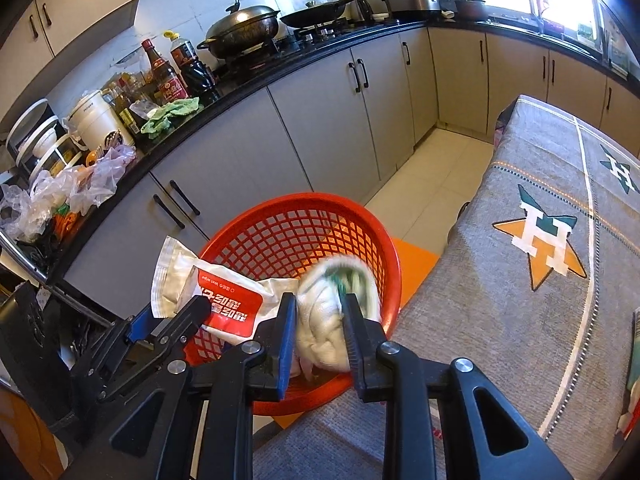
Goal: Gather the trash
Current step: 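Open both tools over the red basket to drop bag and towel, then swing both open tools back toward the table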
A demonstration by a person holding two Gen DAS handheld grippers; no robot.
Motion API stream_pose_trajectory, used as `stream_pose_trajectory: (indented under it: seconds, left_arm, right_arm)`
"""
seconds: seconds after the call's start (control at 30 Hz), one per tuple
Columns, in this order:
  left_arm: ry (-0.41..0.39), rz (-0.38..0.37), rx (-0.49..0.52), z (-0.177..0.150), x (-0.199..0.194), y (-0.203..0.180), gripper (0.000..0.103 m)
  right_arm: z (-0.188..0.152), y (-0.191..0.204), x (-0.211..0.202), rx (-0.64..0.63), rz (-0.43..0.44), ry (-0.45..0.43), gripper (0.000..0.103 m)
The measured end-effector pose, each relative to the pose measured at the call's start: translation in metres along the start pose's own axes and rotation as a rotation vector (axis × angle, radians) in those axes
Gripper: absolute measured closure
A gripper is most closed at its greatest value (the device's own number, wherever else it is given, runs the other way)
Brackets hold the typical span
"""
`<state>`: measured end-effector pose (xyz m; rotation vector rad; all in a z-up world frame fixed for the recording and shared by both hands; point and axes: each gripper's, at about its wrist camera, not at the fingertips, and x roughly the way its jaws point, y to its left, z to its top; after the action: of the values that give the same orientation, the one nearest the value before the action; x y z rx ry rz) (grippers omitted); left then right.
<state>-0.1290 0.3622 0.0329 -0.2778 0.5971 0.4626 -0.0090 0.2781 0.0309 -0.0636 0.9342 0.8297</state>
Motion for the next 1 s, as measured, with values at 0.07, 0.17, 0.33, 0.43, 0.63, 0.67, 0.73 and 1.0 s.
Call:
stream_pose_trajectory:
  seconds: [0.07,0.17,0.33,0.43,0.63,0.67,0.73,1.0]
  left_arm:
    - [-0.001,-0.004,0.002,0.0,-0.001,-0.001,0.058]
    - [-0.005,0.001,0.013,0.001,-0.004,-0.004,0.055]
    - [-0.033,0.018,0.032,0.002,-0.014,-0.011,0.043]
    - [-0.046,0.021,0.046,0.003,-0.021,-0.017,0.041]
    - [-0.075,0.022,0.083,0.002,-0.037,-0.034,0.036]
    - [-0.081,0.022,0.093,0.001,-0.04,-0.04,0.035]
    - [-0.086,0.013,0.109,-0.001,-0.046,-0.049,0.035]
    - [-0.098,-0.015,0.2,-0.01,-0.061,-0.091,0.034]
  right_arm:
    - [0.001,0.0,-0.002,-0.001,0.005,-0.006,0.076]
    - [0.001,-0.001,-0.009,0.001,0.009,-0.021,0.076]
    - [0.0,-0.005,-0.027,0.01,0.011,-0.052,0.076]
    - [-0.005,-0.01,-0.041,0.016,0.005,-0.072,0.069]
    - [-0.02,-0.018,-0.071,0.008,-0.036,-0.116,0.056]
    - [-0.023,-0.019,-0.076,0.007,-0.044,-0.123,0.054]
    - [-0.03,-0.023,-0.088,0.008,-0.064,-0.144,0.045]
    - [-0.054,-0.039,-0.121,0.01,-0.126,-0.181,0.044]
